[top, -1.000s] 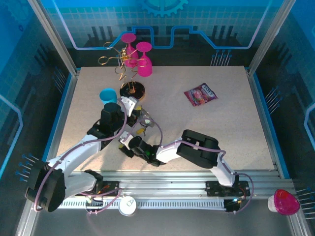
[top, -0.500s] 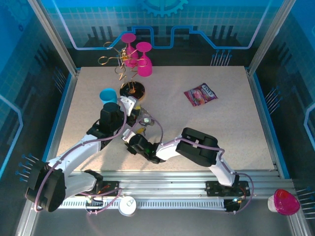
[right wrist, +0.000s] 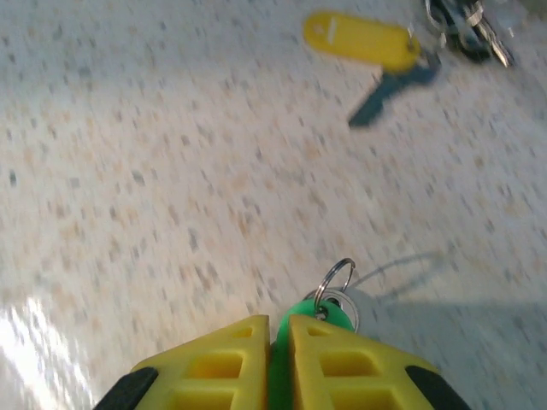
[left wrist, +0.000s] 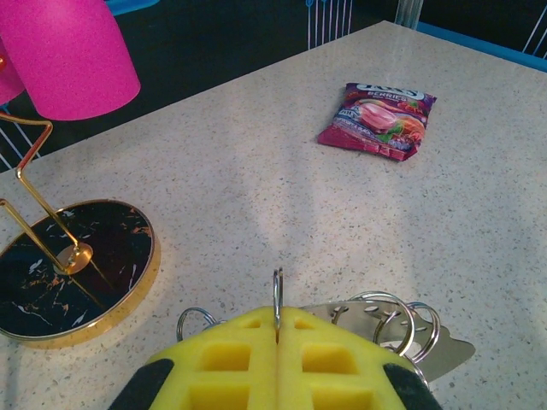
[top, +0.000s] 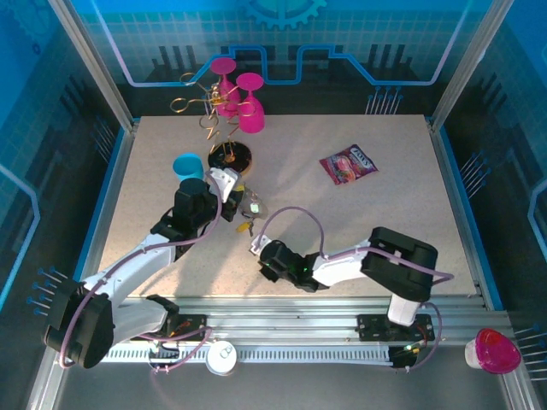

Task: Put the keys on the keyring

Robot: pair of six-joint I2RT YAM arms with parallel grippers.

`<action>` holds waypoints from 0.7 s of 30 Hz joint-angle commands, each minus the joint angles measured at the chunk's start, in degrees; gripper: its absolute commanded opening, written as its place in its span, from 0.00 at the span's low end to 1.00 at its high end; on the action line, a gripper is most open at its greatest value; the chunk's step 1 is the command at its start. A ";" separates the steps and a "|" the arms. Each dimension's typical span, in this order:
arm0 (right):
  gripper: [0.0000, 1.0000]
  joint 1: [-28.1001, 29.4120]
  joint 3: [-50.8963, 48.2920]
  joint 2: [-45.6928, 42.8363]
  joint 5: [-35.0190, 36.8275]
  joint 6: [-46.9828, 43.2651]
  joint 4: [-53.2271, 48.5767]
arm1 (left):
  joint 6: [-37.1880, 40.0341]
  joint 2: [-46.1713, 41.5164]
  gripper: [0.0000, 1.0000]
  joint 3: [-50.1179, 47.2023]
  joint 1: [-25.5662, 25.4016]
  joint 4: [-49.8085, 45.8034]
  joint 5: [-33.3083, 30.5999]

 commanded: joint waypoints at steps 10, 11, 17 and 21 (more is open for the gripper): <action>0.40 -7.16 2.18 -19.56 -9.29 12.90 -28.51 | 4.07 -1.61 0.00 -1.73 -0.19 3.11 4.13; 0.39 -7.17 3.05 -20.40 -7.89 16.05 -31.49 | 4.11 -1.71 0.00 -1.77 -0.17 3.13 4.39; 0.41 -7.60 9.70 -17.23 -8.37 23.79 -44.04 | 4.70 -2.19 0.00 -1.77 -0.17 3.02 5.14; 0.44 -7.52 14.60 -12.43 -8.84 17.63 -43.60 | 4.92 -2.09 0.00 -1.73 -0.15 2.68 4.96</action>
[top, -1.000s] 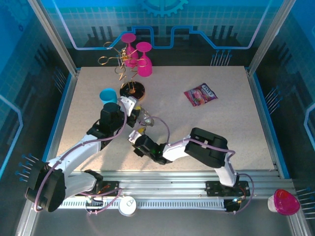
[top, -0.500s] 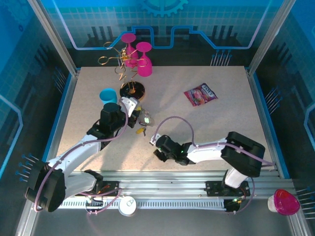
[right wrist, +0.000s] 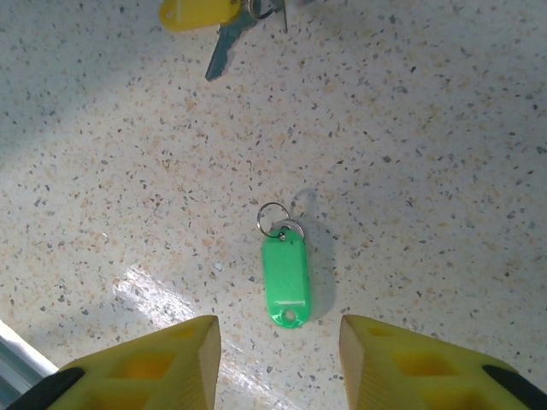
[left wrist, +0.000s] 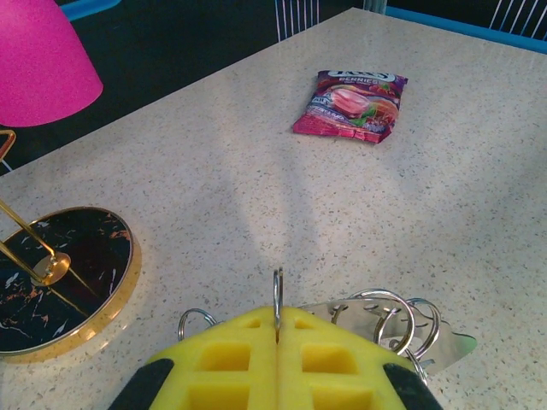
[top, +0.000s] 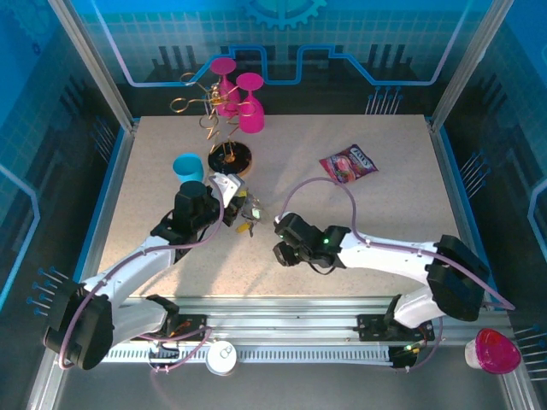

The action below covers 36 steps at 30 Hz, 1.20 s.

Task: Put the keys on the keyring

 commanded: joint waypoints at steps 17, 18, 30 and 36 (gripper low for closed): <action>0.40 -0.58 11.43 18.41 0.75 -10.12 -1.49 | 2.18 -1.12 0.00 0.04 -0.06 2.00 1.86; 0.39 -0.58 11.34 18.80 1.00 -10.00 -1.29 | 2.18 -0.99 0.00 0.11 -0.06 2.00 1.92; 0.31 -0.67 11.87 22.35 2.41 -9.58 -0.31 | 2.34 -0.97 0.00 0.21 -0.06 1.75 2.01; 0.15 -0.68 11.00 20.64 3.35 -9.72 -0.08 | 2.50 -1.01 0.00 0.14 -0.02 1.73 2.04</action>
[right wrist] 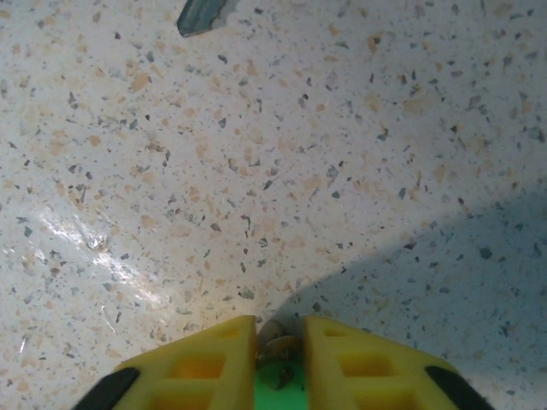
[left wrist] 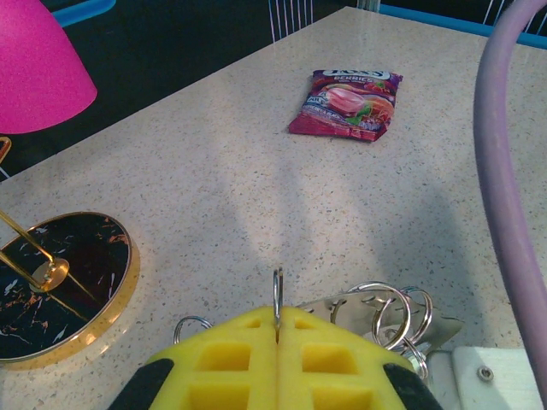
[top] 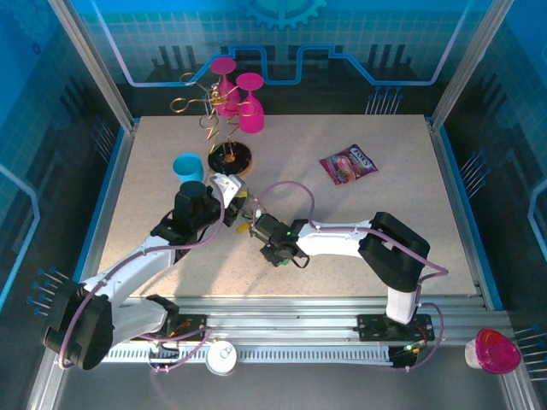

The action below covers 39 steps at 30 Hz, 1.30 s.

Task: Put the keys on the keyring

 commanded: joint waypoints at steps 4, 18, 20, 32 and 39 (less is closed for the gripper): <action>0.01 -0.58 -3.74 -6.06 1.04 0.34 0.35 | 1.70 -1.09 0.00 0.00 -0.06 1.71 1.73; 0.00 -16.19 -26.64 -28.99 -28.97 -0.21 4.98 | 13.10 -2.66 0.00 -2.84 -2.18 -0.63 16.67; 0.00 -16.36 -25.86 -28.05 -25.31 -0.62 2.59 | 14.97 -2.69 0.00 -2.69 -3.01 -2.81 17.45; 0.17 -16.42 -21.59 -21.29 -16.84 -0.27 -2.09 | 20.12 -2.48 0.00 -2.74 -4.27 -7.33 22.17; 0.25 -16.33 -20.16 -21.78 -17.02 -0.94 -4.46 | 20.57 -2.79 0.00 -2.69 -4.26 -7.25 22.15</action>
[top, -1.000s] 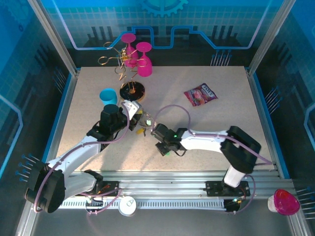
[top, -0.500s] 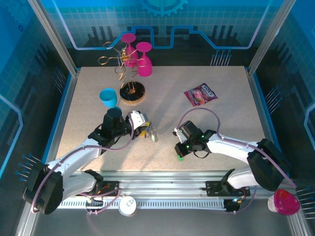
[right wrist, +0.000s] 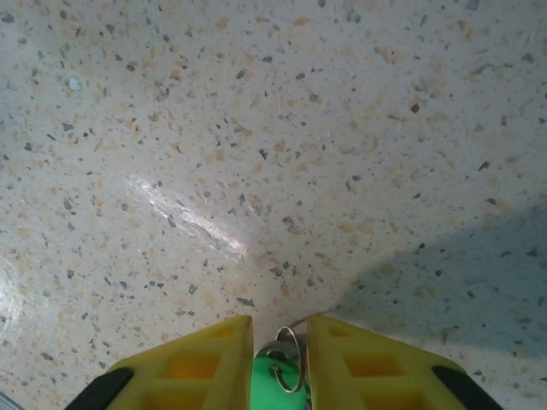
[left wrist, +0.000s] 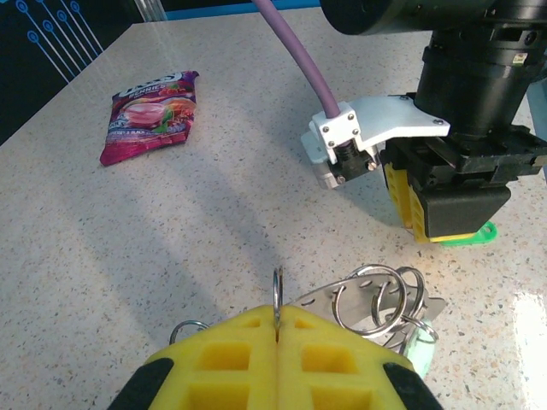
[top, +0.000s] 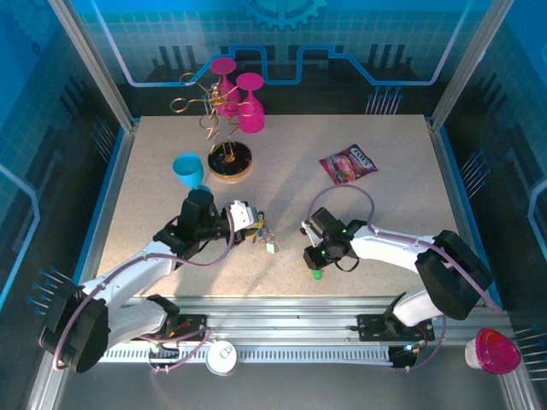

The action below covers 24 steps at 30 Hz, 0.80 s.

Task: Put the keys on the keyring

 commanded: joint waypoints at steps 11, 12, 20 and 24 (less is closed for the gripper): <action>0.20 -0.34 2.43 1.64 -1.12 -0.45 -4.12 | 2.02 -1.62 0.00 -0.23 -0.50 -0.89 1.82; 0.20 -0.35 2.53 1.77 -1.20 -0.45 -4.30 | 1.96 -1.57 0.00 -0.22 -0.48 -0.84 1.77; 0.17 -0.32 2.82 2.02 -1.56 -0.38 -4.86 | 2.05 -1.72 0.00 -0.21 -0.50 -1.04 1.70; 0.17 -0.38 3.02 1.58 -1.57 -0.19 -5.06 | 2.19 -1.73 0.00 -0.21 -0.50 -1.07 1.69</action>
